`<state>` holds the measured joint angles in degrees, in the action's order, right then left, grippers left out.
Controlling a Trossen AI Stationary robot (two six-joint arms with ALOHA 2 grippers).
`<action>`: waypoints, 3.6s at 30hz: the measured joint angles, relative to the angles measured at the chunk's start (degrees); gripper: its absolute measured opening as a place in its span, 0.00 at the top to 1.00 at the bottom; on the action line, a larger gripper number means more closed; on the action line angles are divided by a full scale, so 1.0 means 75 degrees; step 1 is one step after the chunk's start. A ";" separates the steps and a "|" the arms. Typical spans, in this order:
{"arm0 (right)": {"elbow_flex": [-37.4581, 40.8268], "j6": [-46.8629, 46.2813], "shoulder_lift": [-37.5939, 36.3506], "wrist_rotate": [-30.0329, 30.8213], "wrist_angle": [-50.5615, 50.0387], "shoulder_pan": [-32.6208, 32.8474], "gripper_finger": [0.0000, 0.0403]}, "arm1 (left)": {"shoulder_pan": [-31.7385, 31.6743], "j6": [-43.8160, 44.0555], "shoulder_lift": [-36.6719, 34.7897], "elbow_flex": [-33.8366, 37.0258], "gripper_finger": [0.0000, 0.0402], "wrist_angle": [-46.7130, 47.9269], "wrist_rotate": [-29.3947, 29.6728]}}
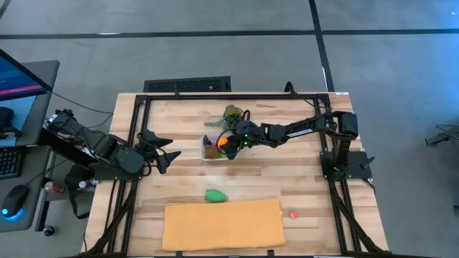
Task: Pick and placing Produce into tupperware
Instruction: Put the orange into the transparent bin, then put the green corn into the transparent bin
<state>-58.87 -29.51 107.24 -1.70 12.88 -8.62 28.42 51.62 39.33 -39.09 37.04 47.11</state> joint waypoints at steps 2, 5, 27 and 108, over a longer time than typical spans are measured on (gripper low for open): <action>0.0000 0.0002 0.0000 0.0005 0.0000 -0.0003 0.34 | 0.0000 0.0000 0.0000 0.0000 0.17 0.0006 0.0000; 0.0000 0.0002 0.0000 0.0010 0.0000 -0.0003 0.33 | 0.0000 0.0000 0.0000 0.0000 0.17 0.0006 0.0000; 0.0003 0.0658 -0.1733 0.0014 -0.1205 0.0013 0.27 | 0.0000 0.0251 0.0223 -0.0003 0.17 0.0431 0.0013; 0.0012 -0.8274 -0.5889 0.3304 -1.1153 0.9002 0.28 | -0.0763 -0.4616 0.7125 -0.0839 0.17 -0.4647 -0.5196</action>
<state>-58.78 -91.56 63.08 23.08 -70.76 58.89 22.70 16.99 92.77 -45.39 2.19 8.14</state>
